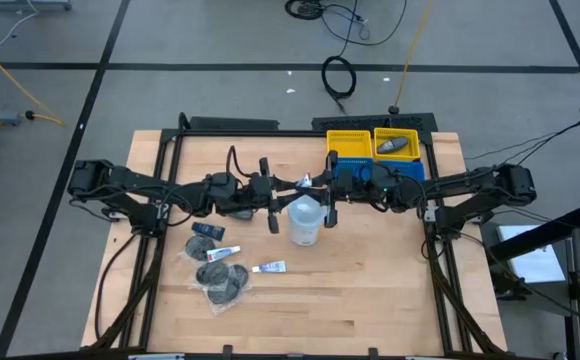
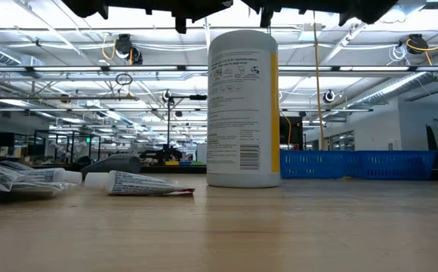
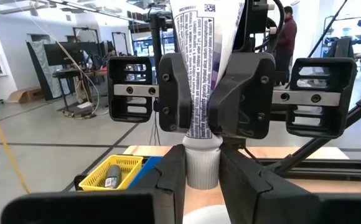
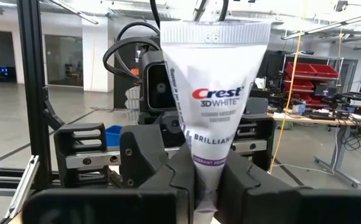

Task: Pick & Place Travel size toiletries
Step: Put the white toothpaste into the left yellow bin

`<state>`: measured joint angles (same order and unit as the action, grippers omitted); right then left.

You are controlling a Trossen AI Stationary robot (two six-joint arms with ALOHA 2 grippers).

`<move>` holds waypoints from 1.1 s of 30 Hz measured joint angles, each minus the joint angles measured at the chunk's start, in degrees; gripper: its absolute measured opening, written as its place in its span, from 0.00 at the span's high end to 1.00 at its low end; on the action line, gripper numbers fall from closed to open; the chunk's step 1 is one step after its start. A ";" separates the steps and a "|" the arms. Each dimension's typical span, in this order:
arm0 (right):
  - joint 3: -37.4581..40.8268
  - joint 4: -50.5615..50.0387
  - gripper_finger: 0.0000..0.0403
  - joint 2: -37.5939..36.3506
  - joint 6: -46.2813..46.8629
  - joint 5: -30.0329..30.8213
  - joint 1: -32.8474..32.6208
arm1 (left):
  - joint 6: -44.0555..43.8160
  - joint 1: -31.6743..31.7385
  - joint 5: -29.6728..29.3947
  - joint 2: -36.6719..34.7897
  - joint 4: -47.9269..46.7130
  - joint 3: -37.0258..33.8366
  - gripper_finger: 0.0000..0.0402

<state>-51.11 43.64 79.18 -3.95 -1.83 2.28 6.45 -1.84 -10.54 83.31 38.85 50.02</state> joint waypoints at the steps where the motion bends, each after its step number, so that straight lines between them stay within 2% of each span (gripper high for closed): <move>1: 0.00 -0.17 0.92 0.00 0.00 0.02 0.00 | 0.47 -0.01 -0.28 0.00 -0.02 0.00 0.80; 10: 0.00 -1.07 0.94 0.00 0.47 -0.02 1.78 | 1.37 -0.03 -3.82 -2.77 -4.47 -0.02 0.79; 16: 0.07 -4.81 0.94 -0.61 3.18 -0.20 5.26 | 0.24 -0.02 -6.76 -7.60 -13.72 -0.02 0.79; 24: 0.07 -13.37 0.93 -3.83 4.72 -0.17 11.90 | -4.40 -2.45 -13.48 -12.44 -27.82 -0.02 0.79; 33: 0.07 -26.13 0.94 -4.66 5.78 0.20 21.68 | -10.14 -5.88 -14.13 -14.05 -37.65 -0.04 0.79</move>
<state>-51.05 17.51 74.52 1.83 -1.63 23.96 -3.70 -7.71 -24.67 69.25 1.20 49.98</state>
